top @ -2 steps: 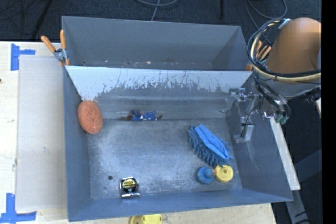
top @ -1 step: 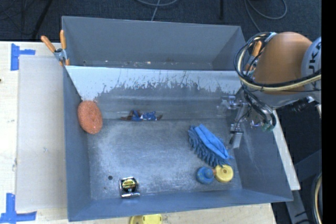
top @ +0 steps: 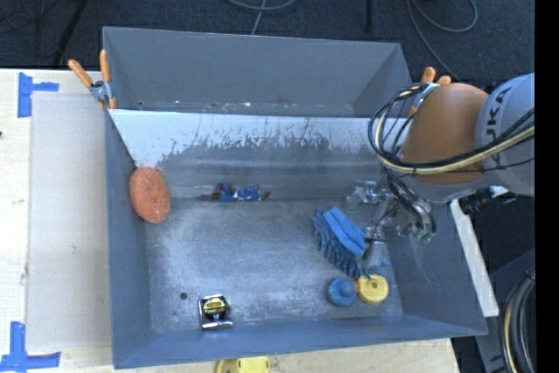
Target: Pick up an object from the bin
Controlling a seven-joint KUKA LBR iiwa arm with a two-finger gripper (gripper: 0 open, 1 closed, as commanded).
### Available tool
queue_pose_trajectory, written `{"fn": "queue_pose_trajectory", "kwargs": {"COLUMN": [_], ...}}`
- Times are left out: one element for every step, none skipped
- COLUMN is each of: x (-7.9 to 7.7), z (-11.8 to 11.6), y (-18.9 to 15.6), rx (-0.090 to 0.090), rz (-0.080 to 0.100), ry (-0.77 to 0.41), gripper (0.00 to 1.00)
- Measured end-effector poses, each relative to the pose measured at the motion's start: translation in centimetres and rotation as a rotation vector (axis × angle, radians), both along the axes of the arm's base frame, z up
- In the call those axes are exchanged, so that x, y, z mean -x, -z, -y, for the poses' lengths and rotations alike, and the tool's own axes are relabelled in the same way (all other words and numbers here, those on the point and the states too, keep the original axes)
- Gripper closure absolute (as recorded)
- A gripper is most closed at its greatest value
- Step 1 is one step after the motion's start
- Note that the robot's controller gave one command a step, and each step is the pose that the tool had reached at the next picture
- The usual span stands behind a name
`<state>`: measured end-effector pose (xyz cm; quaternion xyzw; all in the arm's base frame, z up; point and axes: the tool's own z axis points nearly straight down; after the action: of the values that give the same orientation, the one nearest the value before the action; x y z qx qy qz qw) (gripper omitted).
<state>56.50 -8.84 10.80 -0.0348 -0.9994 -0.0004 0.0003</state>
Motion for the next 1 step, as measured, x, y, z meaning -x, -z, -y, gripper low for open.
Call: {"fn": "queue_pose_trajectory", "kwargs": {"x": [0.00], "z": [-1.20], "y": [2.49], "rx": [0.000], "rz": [-0.003], "ry": [-0.102], "gripper": [0.00]}}
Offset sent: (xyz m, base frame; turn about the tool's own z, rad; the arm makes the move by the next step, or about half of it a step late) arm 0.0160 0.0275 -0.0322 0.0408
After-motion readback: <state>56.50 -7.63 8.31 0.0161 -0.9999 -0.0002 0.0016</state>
